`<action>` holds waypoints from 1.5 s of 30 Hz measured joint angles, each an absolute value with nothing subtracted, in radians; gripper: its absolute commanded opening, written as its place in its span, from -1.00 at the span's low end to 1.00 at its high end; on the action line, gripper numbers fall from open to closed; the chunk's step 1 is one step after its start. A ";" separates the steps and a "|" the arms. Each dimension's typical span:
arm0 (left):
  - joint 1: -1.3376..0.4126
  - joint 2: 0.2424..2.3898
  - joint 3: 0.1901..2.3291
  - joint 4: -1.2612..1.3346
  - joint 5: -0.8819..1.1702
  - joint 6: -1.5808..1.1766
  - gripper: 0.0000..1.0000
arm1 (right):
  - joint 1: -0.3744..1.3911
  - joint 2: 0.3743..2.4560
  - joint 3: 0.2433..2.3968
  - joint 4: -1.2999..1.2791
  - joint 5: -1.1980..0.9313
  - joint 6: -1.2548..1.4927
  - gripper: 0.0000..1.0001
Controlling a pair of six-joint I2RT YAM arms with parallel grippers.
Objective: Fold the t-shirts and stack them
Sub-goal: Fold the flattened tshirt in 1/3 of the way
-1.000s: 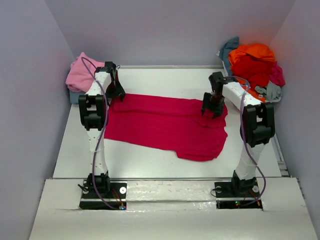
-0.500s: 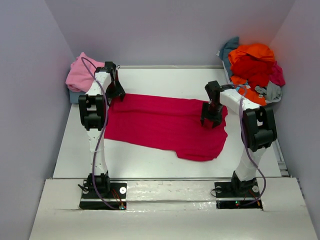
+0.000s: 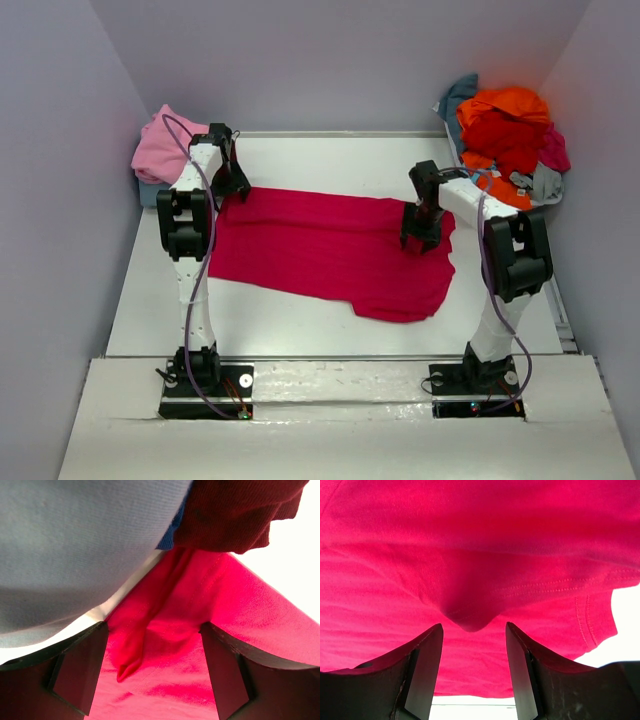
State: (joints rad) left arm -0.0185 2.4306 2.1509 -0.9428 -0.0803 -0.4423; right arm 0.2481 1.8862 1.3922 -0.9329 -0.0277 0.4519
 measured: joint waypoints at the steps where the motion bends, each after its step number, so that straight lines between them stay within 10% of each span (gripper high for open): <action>1: -0.018 2.431 2.151 -0.943 -0.079 -0.442 0.74 | 0.248 1.889 1.392 -0.929 -0.028 0.452 0.17; 7: -0.017 2.431 2.151 -0.943 -0.076 -0.442 0.74 | 0.252 1.925 1.392 -0.902 -0.040 0.451 0.10; 20: -0.017 2.428 2.144 -0.937 -0.076 -0.442 0.74 | 0.270 1.939 1.391 -0.889 -0.045 0.448 -0.82; 45: -0.017 2.426 2.142 -0.935 -0.075 -0.442 0.74 | 0.305 1.936 1.539 -0.997 -0.061 0.443 -0.86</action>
State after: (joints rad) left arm -0.0166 2.4264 2.1418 -0.9352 -0.0750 -0.4423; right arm 0.3054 1.9362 1.5387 -0.9966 -0.0608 0.4431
